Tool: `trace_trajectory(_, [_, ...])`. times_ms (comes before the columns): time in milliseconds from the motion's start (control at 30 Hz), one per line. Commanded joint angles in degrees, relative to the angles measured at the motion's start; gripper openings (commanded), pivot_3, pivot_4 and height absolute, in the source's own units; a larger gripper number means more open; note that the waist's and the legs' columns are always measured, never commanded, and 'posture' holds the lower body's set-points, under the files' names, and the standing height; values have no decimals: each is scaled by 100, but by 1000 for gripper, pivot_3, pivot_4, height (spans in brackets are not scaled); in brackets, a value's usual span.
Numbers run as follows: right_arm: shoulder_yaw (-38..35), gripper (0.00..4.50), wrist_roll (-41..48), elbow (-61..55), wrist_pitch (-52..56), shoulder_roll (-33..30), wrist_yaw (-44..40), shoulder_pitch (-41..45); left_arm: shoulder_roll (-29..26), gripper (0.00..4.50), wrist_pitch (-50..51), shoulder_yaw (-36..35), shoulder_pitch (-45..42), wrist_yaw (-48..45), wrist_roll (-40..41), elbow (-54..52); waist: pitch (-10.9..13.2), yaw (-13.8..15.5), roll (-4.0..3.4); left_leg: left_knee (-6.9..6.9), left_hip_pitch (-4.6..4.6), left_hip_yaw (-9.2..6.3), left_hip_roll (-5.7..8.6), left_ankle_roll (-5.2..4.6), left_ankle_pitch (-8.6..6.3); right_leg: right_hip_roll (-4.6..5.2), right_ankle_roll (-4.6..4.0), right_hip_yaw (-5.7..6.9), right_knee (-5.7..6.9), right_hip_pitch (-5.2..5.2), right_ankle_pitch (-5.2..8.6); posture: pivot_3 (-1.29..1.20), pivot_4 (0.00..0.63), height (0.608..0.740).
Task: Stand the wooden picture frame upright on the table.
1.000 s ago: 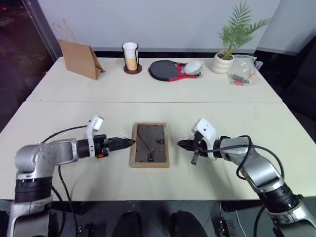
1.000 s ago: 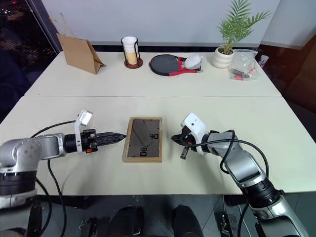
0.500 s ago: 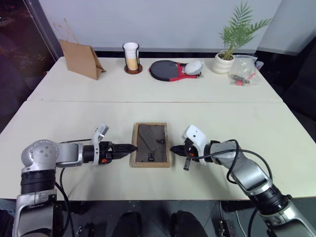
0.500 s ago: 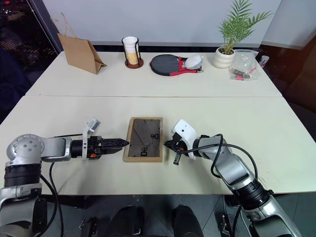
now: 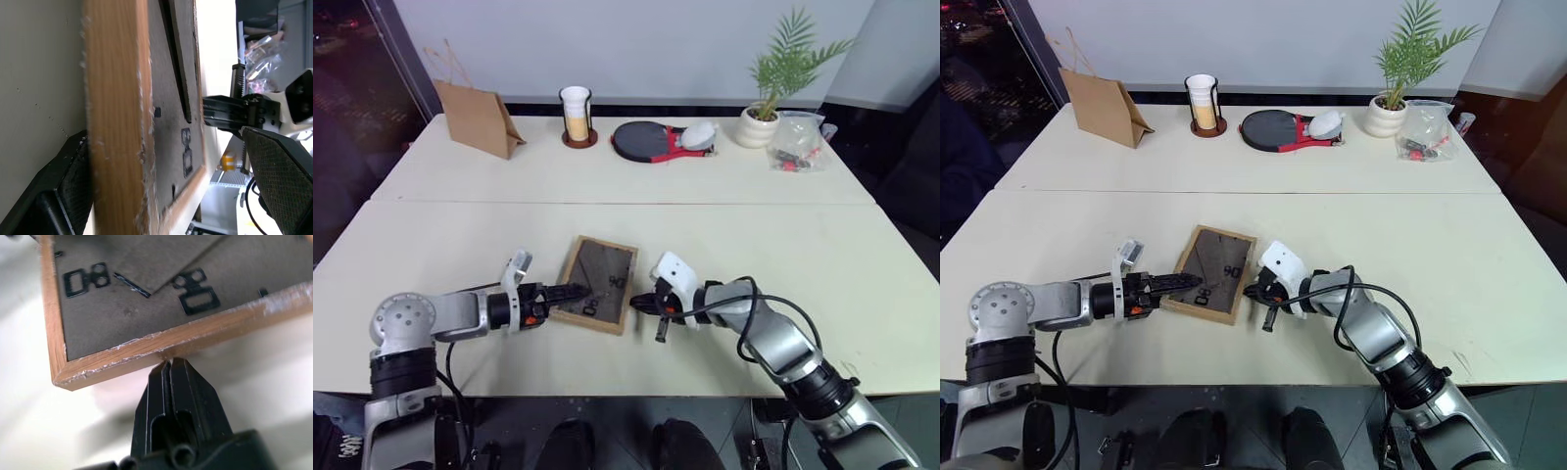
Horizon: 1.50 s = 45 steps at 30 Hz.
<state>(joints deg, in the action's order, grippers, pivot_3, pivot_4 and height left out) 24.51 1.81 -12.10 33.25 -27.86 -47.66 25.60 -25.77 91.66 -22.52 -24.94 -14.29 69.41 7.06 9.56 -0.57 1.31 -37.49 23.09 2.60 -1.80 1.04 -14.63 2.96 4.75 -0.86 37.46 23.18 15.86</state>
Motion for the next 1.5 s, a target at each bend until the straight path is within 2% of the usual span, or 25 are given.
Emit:
trace_trajectory(33, [-12,0,-4,-131,-122,23,-47,104,140,3938,82,74,129,-68,-186,248,0,0,0,0,0,0,0,0,0,0,0,0,0,0,0,0,150,740])
trace_trajectory(67, [-13,0,-1,-153,-119,14,-63,102,179,3700,75,37,122,-101,-195,295,0,-2,0,0,0,0,0,0,0,0,0,0,0,0,0,0,150,740])
trace_trajectory(133, [-15,0,-18,-179,-118,4,-80,99,252,2620,75,-40,105,-200,-198,385,0,-5,0,1,1,0,0,0,0,-1,0,1,-1,2,0,0,150,740])
trace_trajectory(267, [-58,0,-57,-226,-113,-73,-99,56,287,1029,84,-175,116,-421,-50,554,0,-15,5,2,13,-2,-2,0,0,-2,0,2,-2,14,0,0,150,740])
trace_trajectory(500, [-433,0,-52,-314,-207,-413,-115,60,335,1073,84,-402,261,-660,481,596,0,-21,5,4,17,-3,-4,1,0,-2,0,-1,-3,21,0,0,150,740])
trace_trajectory(600, [-1087,0,156,-350,-85,-738,-124,256,641,1073,-56,-592,449,-550,754,130,0,-14,5,6,23,-3,-3,1,0,6,0,-1,-5,26,0,0,150,740])
trace_trajectory(733, [-1759,0,628,-202,295,-1057,-350,764,960,1073,-457,-494,675,-470,742,-424,1,-13,7,7,23,0,1,1,0,32,0,2,-7,26,0,0,150,740])
trace_trajectory(900, [-2124,0,1619,-160,1203,-662,-542,1600,1200,1073,-945,-276,696,-414,606,-729,1,-42,7,23,18,0,-2,1,0,27,-2,1,-8,29,0,0,150,740])
trace_trajectory(933, [-2102,516,1769,-155,1353,-563,-569,1720,1234,1073,-1036,-257,680,-393,626,-767,1,-38,6,25,19,-2,-3,1,0,26,-3,2,-9,30,0,0,150,740])
trace_trajectory(1033, [-1987,1627,2067,-4,1631,-234,-577,2059,1308,1073,-1239,-152,673,-305,663,-964,1,-29,6,29,27,-1,-3,1,0,27,-2,4,-19,34,0,0,150,740])
trace_trajectory(1067, [-1969,2252,2136,96,1704,-138,-562,2144,1323,1073,-1278,-111,706,-286,706,-1049,1,-30,6,28,29,2,-1,1,0,29,-2,2,-20,36,0,0,150,740])
trace_trajectory(1200, [-1823,4249,2250,619,1755,142,-595,2352,1382,1073,-1365,4,849,-172,919,-1288,1,-10,7,25,30,3,4,0,-1,38,-2,3,-24,34,-1,0,150,740])
trace_trajectory(1233, [-1751,4437,2224,729,1718,179,-598,2376,1378,1073,-1376,24,874,-152,974,-1332,1,-12,6,26,31,3,5,0,-1,39,-2,4,-24,33,0,0,150,740])
trace_trajectory(1500, [-1431,4437,2147,1377,1540,366,-665,2571,1184,1073,-1528,175,1010,-209,1263,-1496,2,-45,6,28,33,5,4,-1,-1,38,-2,4,-24,39,-1,0,150,740])
